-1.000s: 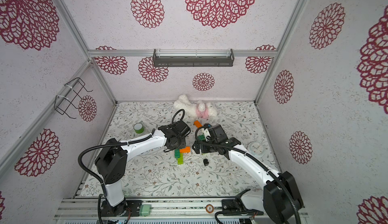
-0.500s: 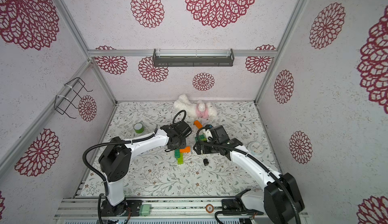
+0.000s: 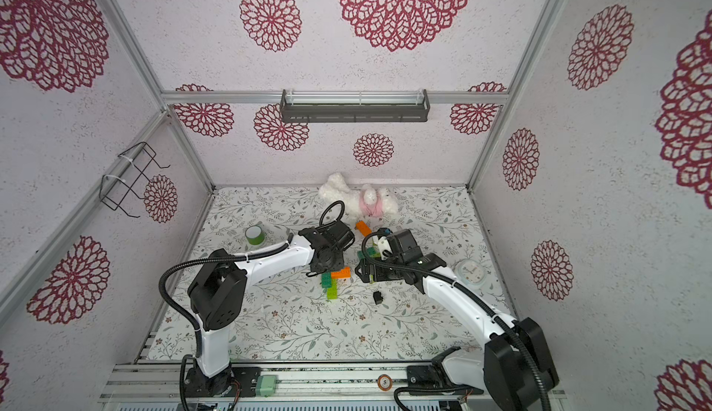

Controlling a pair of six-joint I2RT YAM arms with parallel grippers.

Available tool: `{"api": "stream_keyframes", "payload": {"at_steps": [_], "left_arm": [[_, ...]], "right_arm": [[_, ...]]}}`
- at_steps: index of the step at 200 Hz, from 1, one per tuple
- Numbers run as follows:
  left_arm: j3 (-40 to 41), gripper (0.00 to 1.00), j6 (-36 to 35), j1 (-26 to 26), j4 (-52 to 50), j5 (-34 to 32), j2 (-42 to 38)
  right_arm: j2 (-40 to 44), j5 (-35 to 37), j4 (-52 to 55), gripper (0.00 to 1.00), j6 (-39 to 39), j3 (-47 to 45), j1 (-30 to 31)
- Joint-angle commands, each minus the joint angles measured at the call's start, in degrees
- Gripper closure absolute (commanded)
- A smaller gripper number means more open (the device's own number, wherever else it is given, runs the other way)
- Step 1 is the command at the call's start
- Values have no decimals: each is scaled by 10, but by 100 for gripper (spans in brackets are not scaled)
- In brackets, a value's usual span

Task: Assemble a small pinwheel with lego
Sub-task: Pick up the lego brick from the center of the board, then place the lego brick at the center of the board.

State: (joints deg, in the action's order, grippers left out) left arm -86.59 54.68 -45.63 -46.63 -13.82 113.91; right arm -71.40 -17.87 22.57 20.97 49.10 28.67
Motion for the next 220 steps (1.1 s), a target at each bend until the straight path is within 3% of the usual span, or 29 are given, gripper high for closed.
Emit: {"api": "stream_keyframes", "payload": {"at_steps": [1, 52, 97, 157, 220], "left_arm": [[-6, 72, 10, 8, -20, -20, 12], [13, 74, -22, 42, -15, 9, -55], [26, 74, -89, 119, -25, 40, -87], [-63, 74, -198, 199, -80, 75, -21], [-167, 74, -257, 233, -105, 105, 79]], "right_arm": [[9, -8, -5, 1, -11, -1, -6], [19, 5, -17, 1, -2, -4, -13], [17, 17, -30, 1, 6, -5, -15], [7, 31, -31, 1, 5, -7, -15], [6, 26, -29, 1, 6, -17, -15]]}}
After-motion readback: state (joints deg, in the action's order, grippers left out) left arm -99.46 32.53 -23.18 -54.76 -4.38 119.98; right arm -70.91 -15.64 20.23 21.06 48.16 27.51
